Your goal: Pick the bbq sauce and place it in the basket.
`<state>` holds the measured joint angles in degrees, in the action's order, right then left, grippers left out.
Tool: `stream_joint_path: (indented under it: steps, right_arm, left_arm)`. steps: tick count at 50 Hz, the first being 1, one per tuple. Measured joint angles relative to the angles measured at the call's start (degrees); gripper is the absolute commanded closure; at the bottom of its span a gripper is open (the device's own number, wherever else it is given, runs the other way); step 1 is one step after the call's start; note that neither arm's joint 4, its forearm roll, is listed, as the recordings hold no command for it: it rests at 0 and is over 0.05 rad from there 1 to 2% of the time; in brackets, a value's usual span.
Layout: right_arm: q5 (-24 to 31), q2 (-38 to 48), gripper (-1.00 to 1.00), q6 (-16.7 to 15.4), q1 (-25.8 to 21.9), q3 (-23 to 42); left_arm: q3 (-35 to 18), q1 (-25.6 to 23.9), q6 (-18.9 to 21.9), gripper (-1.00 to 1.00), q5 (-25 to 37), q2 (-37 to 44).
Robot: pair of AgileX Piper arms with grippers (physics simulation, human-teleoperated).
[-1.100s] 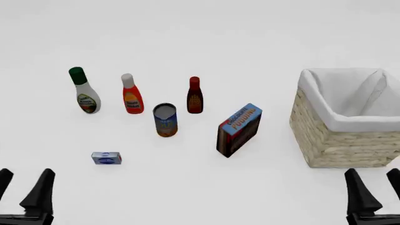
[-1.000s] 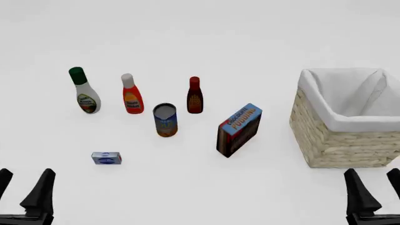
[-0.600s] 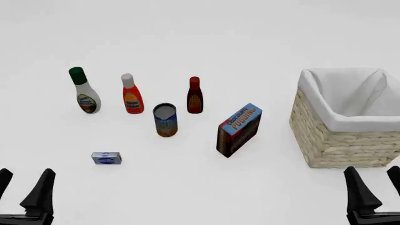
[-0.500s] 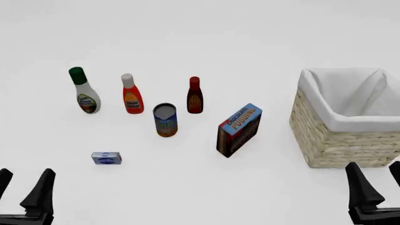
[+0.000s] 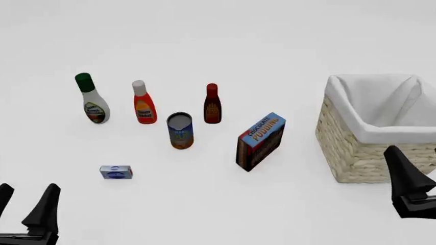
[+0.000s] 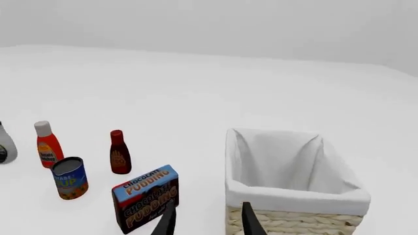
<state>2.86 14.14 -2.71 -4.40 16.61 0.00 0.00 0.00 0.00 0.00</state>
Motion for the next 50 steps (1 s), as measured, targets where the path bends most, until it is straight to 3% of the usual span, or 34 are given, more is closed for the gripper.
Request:
stream_joint_path:
  steps: [23,39,50]
  right_arm:
    - [3.9,13.8,-1.00,-1.7,-1.5,14.7]
    - [4.6,28.6,-1.00,-5.4,-4.0,27.2]
    - [4.3,38.3,-1.00,-4.7,-6.8,34.8]
  left_arm:
    - [0.0,0.0,0.0,-1.00,0.0,0.0]
    - [0.0,0.0,0.0,-1.00,0.0,0.0]
    - [0.0,0.0,0.0,-1.00,0.0,0.0]
